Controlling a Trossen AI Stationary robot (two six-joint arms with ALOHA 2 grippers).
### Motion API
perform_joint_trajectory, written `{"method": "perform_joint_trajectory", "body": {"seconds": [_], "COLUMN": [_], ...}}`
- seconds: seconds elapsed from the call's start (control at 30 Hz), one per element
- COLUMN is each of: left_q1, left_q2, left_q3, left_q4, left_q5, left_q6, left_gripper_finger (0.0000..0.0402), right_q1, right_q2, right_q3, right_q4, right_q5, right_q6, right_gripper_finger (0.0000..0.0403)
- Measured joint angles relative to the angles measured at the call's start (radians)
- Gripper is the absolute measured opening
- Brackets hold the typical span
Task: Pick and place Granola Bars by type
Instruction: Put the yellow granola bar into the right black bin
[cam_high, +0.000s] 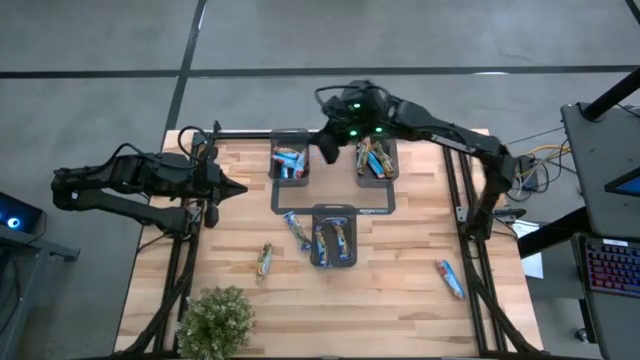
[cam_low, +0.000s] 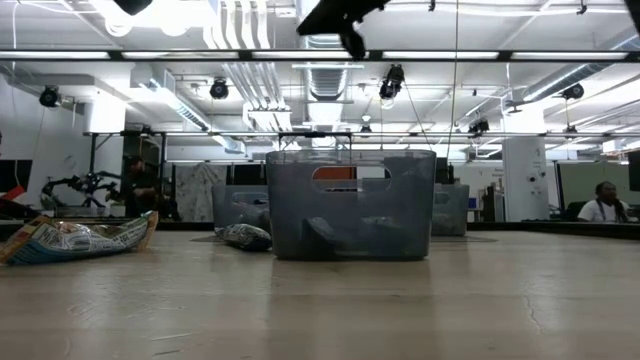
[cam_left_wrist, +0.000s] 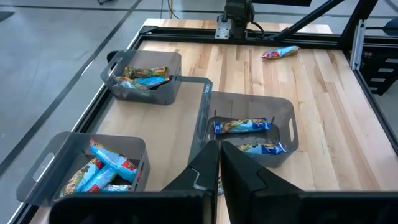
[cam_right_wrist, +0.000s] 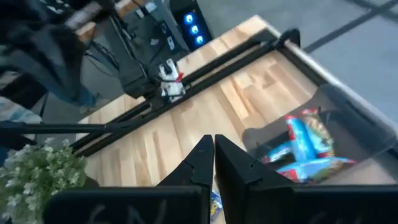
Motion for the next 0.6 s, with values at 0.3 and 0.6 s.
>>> {"method": "perform_joint_trajectory", "body": {"seconds": [0.3,0.6], "left_q1": [0.0,0.0], "left_q2": [0.0,0.0], "left_q3": [0.0,0.0], "left_q4": [0.0,0.0], "left_q5": [0.0,0.0], "left_q6": [0.0,0.0], "left_gripper_finger": [0.0,0.0], "right_q1": [0.012,0.072], "right_q2": [-0.321,-0.651], "right_q3": [-0.333,-0.656], "right_q4": [0.092,0.29], "right_q5": [0.046,0.042], "right_q6": [-0.062,-0.009], "right_gripper_finger": [0.0008,0.0008]}}
